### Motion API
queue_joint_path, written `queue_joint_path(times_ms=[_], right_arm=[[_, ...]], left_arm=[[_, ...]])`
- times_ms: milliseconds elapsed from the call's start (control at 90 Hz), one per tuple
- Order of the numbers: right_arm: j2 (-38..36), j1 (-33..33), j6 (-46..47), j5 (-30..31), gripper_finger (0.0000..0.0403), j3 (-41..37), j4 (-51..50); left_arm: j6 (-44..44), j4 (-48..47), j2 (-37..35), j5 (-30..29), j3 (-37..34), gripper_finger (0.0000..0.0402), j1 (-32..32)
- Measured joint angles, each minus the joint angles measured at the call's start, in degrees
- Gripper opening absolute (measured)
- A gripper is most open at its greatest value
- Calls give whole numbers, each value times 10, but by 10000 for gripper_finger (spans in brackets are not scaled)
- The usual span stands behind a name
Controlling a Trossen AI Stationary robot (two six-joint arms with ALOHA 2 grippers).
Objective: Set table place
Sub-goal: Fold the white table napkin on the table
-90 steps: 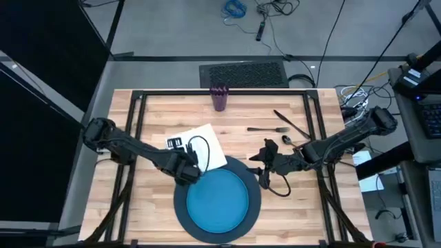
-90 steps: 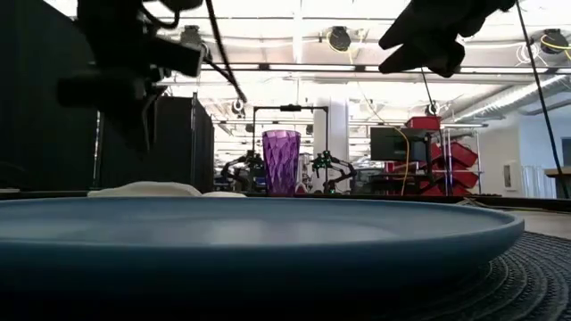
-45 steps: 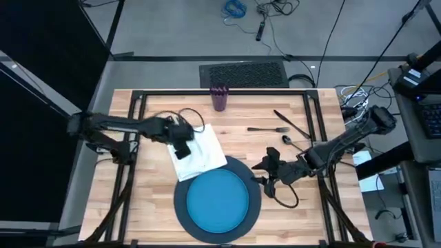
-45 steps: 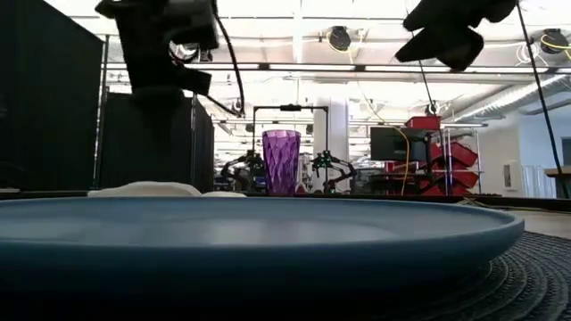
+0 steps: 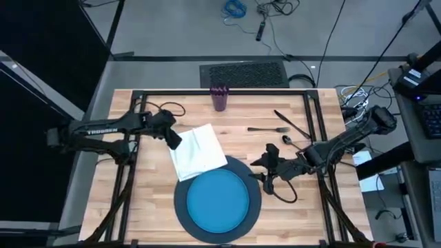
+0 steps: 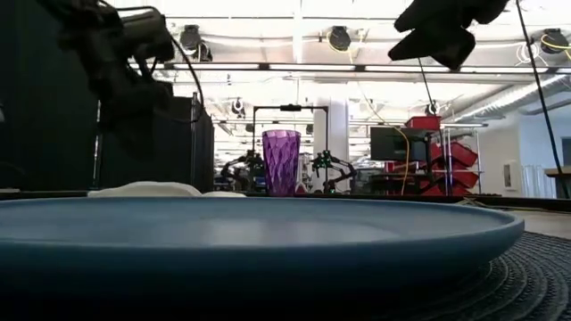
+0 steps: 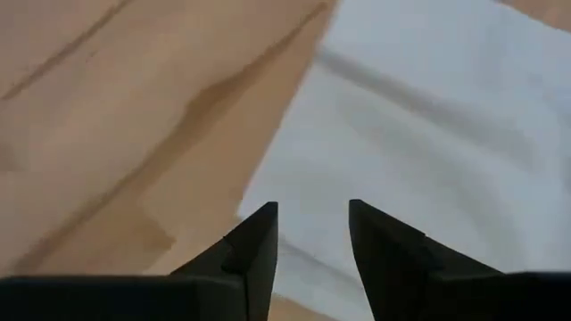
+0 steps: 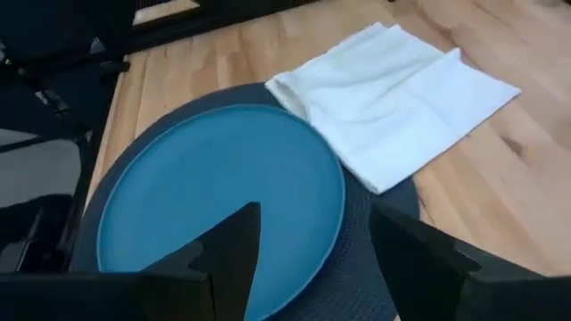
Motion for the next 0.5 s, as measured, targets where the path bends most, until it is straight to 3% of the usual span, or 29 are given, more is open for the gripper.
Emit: queue_joint_path(times_ms=[244, 500], right_arm=[[0, 1, 4, -2, 196, 0, 0], [0, 1, 3, -4, 196, 0, 0]], left_arm=[[-24, 2, 23, -1, -24, 122, 50], [-23, 42, 43, 3, -23, 122, 53]])
